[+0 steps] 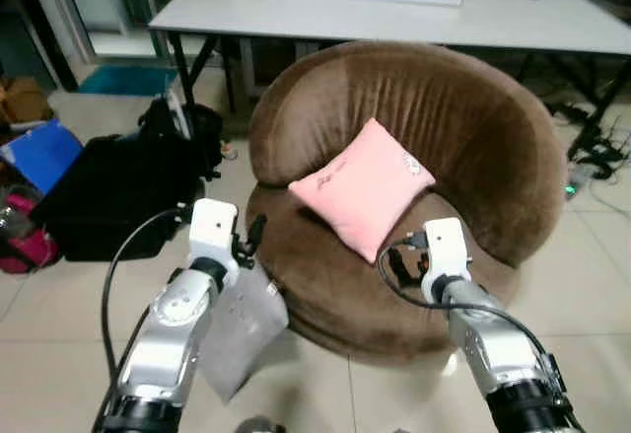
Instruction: Move the pillow to the sofa from floor
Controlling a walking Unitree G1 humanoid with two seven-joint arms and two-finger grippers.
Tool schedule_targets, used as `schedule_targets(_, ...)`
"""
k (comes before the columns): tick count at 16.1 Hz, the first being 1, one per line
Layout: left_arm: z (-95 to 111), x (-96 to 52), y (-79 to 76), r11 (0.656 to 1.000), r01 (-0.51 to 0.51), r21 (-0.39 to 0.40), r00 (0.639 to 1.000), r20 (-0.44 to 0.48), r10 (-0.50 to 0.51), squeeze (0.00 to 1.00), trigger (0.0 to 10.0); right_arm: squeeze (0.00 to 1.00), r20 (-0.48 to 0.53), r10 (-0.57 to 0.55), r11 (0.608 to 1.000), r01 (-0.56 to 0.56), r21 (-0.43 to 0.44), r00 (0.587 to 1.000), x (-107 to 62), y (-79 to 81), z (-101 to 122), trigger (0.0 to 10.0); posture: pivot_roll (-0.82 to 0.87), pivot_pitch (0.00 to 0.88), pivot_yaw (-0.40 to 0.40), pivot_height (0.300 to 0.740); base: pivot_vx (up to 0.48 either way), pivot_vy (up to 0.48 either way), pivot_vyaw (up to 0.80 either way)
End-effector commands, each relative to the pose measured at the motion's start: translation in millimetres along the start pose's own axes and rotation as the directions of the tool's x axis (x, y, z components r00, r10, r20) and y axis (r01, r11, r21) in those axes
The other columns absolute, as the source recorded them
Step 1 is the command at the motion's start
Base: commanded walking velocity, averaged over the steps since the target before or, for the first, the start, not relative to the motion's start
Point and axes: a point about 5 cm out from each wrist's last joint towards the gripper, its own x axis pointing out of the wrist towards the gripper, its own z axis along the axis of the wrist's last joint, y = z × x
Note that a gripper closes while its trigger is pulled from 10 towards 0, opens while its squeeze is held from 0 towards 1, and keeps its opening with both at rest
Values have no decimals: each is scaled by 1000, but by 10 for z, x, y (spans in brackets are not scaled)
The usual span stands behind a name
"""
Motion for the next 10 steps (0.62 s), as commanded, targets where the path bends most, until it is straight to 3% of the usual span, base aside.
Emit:
schedule_targets(1,43,-31,29,1000,-21,17,1000,19,21,0,10000,0,10,-4,1000,4,4,1000,16,-28,13,10000,120,0,-18,740,0,0,0)
schedule_targets(3,43,-56,85,999,-38,9,999,21,38,0,10000,0,21,-1,1000,1,0,1000,26,6,30,10000,112,0,-11,740,0,0,0)
schedule_targets(10,58,-13,15,999,-21,28,1000,23,21,0,10000,0,-15,-11,1000,10,-14,1000,46,-81,-20,10000,127,0,-37,740,0,44,0)
